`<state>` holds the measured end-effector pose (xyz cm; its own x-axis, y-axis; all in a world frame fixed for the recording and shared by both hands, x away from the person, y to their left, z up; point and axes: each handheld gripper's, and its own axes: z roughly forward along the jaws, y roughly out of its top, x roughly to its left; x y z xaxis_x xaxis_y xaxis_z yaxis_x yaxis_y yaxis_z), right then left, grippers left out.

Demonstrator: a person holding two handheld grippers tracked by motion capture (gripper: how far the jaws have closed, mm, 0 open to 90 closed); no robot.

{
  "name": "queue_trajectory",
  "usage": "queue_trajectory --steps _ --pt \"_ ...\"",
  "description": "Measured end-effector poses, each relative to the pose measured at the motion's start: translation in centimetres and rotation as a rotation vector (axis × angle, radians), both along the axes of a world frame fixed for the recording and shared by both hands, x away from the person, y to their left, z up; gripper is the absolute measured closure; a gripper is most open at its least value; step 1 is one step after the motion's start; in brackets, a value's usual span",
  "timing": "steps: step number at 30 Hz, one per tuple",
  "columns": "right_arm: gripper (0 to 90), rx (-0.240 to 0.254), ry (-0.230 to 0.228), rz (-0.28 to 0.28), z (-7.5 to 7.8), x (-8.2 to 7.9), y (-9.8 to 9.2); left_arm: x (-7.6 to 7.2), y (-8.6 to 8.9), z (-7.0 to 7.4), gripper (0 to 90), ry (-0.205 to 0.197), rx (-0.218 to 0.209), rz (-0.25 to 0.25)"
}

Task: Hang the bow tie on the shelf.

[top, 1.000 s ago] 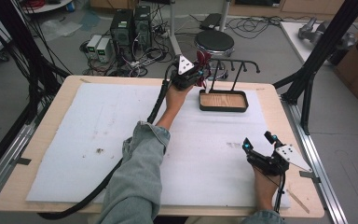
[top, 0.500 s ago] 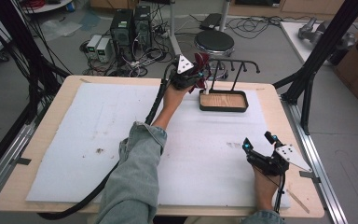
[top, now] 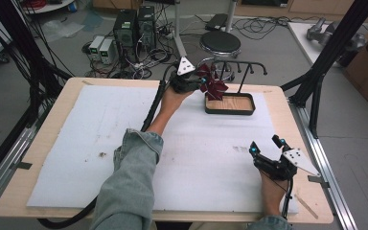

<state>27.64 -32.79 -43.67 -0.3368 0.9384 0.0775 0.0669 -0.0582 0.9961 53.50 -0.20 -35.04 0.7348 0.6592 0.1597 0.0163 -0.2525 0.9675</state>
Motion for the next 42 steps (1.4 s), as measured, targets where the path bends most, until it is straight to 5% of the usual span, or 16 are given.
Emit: queue_trajectory --steps 18,29,42 --pt "11.8 0.007 0.007 0.000 0.0 0.0 0.0 -2.4 6.7 2.6 37.5 0.025 -0.067 0.011" --pt "11.8 0.005 0.007 -0.004 0.0 0.0 0.0 -5.6 10.8 3.5 27.6 0.014 -0.082 0.034" --pt "11.8 0.006 0.007 -0.008 0.0 0.1 0.0 -10.5 16.5 2.5 20.9 0.025 -0.088 0.088"
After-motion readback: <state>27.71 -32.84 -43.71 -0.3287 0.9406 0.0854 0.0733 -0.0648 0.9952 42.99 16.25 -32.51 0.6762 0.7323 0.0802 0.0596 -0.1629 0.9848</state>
